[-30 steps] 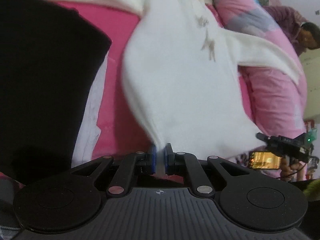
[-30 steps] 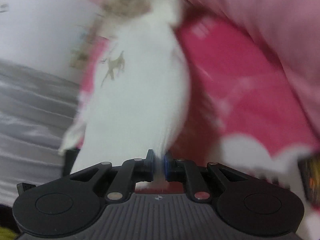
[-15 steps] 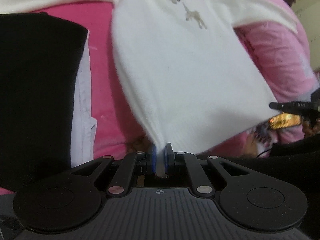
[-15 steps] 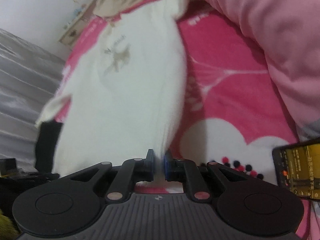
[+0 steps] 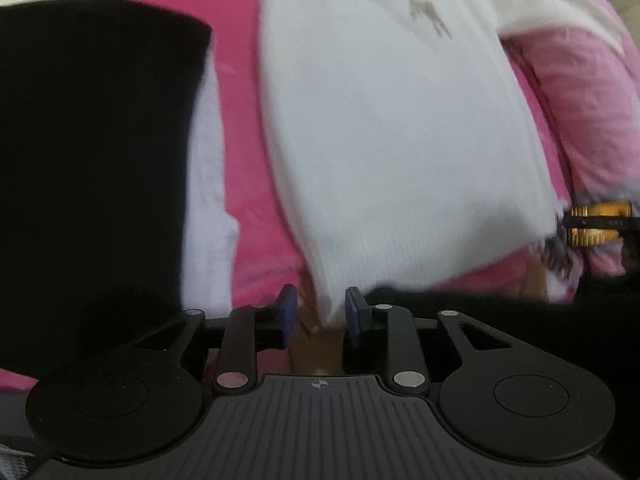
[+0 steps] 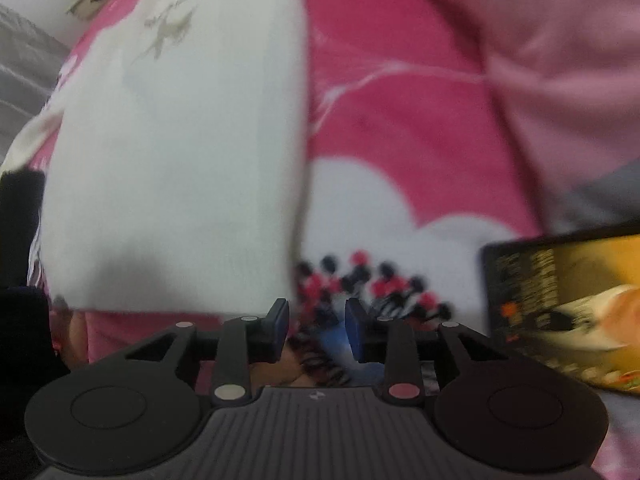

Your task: Fold clothes

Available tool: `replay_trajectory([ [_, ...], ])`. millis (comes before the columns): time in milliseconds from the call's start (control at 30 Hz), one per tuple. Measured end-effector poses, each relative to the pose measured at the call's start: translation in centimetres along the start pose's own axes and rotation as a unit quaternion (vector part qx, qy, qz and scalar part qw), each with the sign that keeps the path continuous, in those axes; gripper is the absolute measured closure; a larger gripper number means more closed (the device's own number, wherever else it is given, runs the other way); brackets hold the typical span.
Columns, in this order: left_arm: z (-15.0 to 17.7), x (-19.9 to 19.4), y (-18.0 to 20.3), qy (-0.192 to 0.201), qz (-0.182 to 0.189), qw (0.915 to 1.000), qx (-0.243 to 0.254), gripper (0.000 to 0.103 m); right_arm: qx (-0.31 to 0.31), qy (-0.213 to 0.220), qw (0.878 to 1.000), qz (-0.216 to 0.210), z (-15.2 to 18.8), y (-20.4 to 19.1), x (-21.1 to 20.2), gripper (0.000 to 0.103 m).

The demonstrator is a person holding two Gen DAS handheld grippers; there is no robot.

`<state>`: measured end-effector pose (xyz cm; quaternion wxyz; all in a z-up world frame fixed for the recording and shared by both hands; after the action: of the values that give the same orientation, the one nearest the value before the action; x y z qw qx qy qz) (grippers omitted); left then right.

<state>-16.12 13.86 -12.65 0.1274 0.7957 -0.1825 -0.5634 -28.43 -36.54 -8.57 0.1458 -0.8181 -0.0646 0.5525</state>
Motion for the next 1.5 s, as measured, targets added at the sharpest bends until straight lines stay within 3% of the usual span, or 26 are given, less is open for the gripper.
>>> replay_trajectory([
  [167,-1.6,1.7,0.4,0.021,-0.009,0.9996,-0.015,0.073,0.038,0.080,0.996,-0.024,-3.8,0.1,-0.5,0.070],
  [267,-1.4,3.3,0.7,0.013,-0.022,0.9996,-0.012,0.073,0.044,0.094,0.994,-0.033,-5.5,-0.5,2.2,0.071],
  [300,-1.3,3.7,0.6,0.009,-0.026,0.9995,-0.015,0.073,0.042,0.091,0.994,-0.034,-6.0,-0.7,3.2,0.080],
  [333,-1.1,4.2,0.5,0.003,-0.033,0.9993,-0.019,0.074,0.040,0.092,0.994,-0.030,-6.1,-0.8,3.6,0.092],
  [367,-1.0,4.5,0.4,-0.005,-0.037,0.9991,-0.021,0.075,0.038,0.097,0.994,-0.022,-5.9,-0.9,3.6,0.097],
  [500,-0.3,4.2,0.3,-0.010,-0.033,0.9993,-0.011,0.076,0.025,0.118,0.993,0.010,-5.1,-1.5,3.3,0.099],
  [700,-0.3,3.3,-0.3,-0.008,-0.028,0.9994,-0.017,0.076,-0.056,0.098,0.991,0.076,-4.3,-2.8,4.9,0.097],
  [900,-1.1,-2.1,0.1,0.083,-0.035,0.9960,-0.005,0.074,-0.125,0.116,0.978,0.123,-5.9,-5.0,0.5,0.089],
  [1000,-2.9,-2.6,0.0,0.132,-0.041,0.9904,-0.007,0.074,-0.160,0.122,0.976,0.082,-8.3,-7.8,-1.9,0.089],
  [1100,-6.0,-1.8,-0.4,0.173,-0.054,0.9828,-0.035,0.074,-0.213,0.130,0.968,0.019,-10.7,-12.8,-3.3,0.086],
  [1200,-9.9,-0.8,-2.0,0.201,-0.051,0.9707,-0.121,0.073,-0.277,0.121,0.953,-0.023,-12.2,-18.6,-2.5,0.083],
  [1367,-16.1,1.3,-6.6,0.252,-0.016,0.9293,-0.270,0.066,-0.345,0.083,0.932,-0.070,-12.1,-25.8,1.5,0.080],
  [1433,-17.7,2.5,-8.1,0.255,-0.026,0.9115,-0.322,0.053,-0.352,0.065,0.930,-0.084,-11.6,-27.3,3.6,0.080],
  [1467,-18.5,3.1,-8.9,0.256,-0.032,0.9016,-0.347,0.052,-0.349,0.059,0.931,-0.091,-11.2,-27.4,4.4,0.080],
  [1500,-19.0,3.9,-9.7,0.244,-0.042,0.8978,-0.364,0.052,-0.348,0.055,0.931,-0.093,-10.9,-27.3,4.9,0.080],
])
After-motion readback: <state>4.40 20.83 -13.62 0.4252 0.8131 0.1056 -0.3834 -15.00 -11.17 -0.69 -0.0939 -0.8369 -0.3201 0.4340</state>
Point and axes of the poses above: each gripper's, at about its wrist camera, not at the fingertips, and x roughly the way its jaws point, y to its right, z to its underside, the point moved 1 cm from there along x, roughly the way its jaws point, and after that the axes turned 8 degrees about y, right-handed, at the moved point
